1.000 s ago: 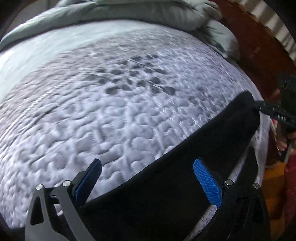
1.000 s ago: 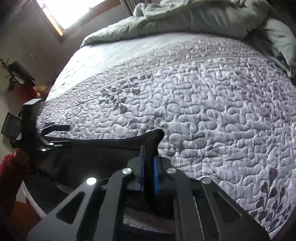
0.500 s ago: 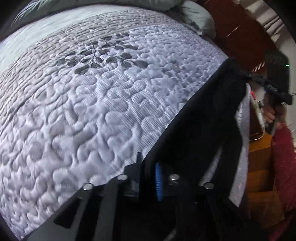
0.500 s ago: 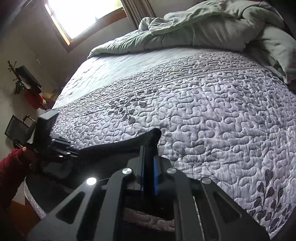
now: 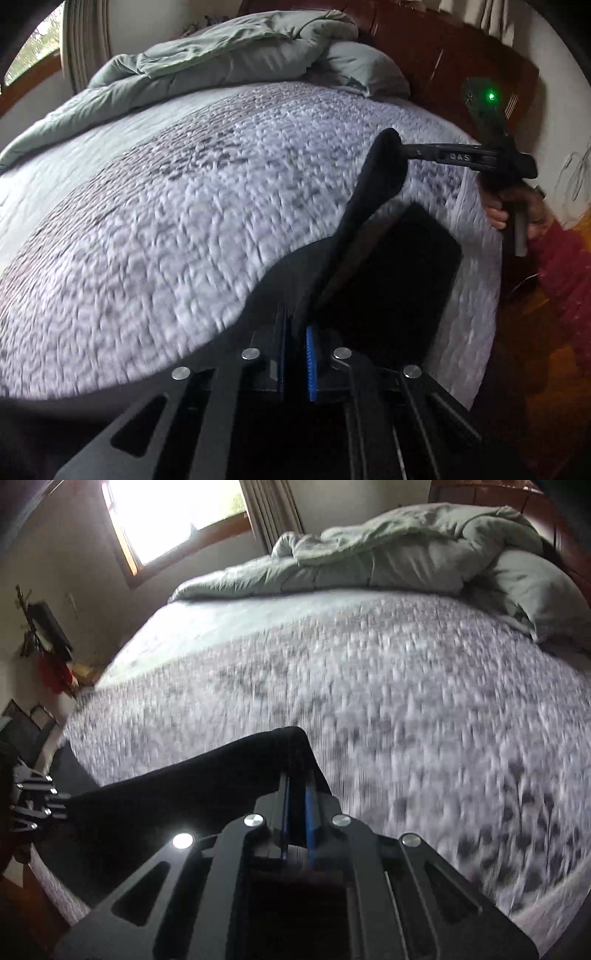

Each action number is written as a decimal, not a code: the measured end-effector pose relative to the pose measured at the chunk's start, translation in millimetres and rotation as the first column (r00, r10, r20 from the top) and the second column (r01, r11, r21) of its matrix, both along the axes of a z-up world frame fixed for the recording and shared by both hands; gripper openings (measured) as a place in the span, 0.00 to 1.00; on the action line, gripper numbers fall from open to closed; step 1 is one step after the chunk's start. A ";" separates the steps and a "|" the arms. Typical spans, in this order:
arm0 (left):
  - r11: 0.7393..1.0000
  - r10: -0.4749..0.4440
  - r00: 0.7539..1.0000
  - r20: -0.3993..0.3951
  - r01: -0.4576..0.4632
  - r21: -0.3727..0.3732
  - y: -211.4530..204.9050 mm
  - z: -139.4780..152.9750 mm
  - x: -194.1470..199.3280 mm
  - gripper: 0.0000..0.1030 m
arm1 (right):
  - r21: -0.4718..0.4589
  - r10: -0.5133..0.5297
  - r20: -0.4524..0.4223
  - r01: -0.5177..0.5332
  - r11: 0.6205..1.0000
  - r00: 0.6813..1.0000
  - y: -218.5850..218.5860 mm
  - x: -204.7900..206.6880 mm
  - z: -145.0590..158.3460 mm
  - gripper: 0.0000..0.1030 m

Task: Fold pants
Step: 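Lift the held leg ends and fold them over toward the waistband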

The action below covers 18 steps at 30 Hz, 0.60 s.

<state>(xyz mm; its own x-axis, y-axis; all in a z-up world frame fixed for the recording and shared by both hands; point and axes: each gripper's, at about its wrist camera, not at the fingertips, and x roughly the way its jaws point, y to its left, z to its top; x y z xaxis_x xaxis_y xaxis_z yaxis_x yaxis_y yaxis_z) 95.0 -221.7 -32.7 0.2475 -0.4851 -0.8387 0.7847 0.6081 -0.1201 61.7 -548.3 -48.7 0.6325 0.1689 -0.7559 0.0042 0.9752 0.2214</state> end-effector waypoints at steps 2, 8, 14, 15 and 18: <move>1.000 0.020 1.000 -0.015 -0.020 0.005 7.1 -10.5 -17.0 0.08 | 0.003 -0.013 -0.023 0.013 1.000 1.000 5.9 -22.0 -11.6 0.06; 0.998 0.033 0.998 -0.050 -0.030 0.061 9.4 -53.5 -55.9 0.08 | 0.029 -0.086 -0.104 0.090 0.996 0.991 14.8 -75.5 -40.0 0.21; 0.992 0.125 0.985 -0.115 -0.122 0.033 18.4 -81.5 -52.3 0.11 | 0.145 -0.140 -0.227 0.175 0.974 0.964 21.7 -112.5 -56.5 0.56; 0.991 0.135 0.984 -0.119 -0.132 0.027 19.4 -82.1 -52.1 0.11 | 0.193 -0.138 -0.236 0.185 0.964 0.962 22.6 -115.9 -56.1 0.58; 0.988 0.154 0.980 -0.123 -0.152 0.025 20.5 -83.3 -53.9 0.13 | 0.314 -0.110 -0.238 0.183 0.932 0.965 27.2 -116.4 -51.7 0.69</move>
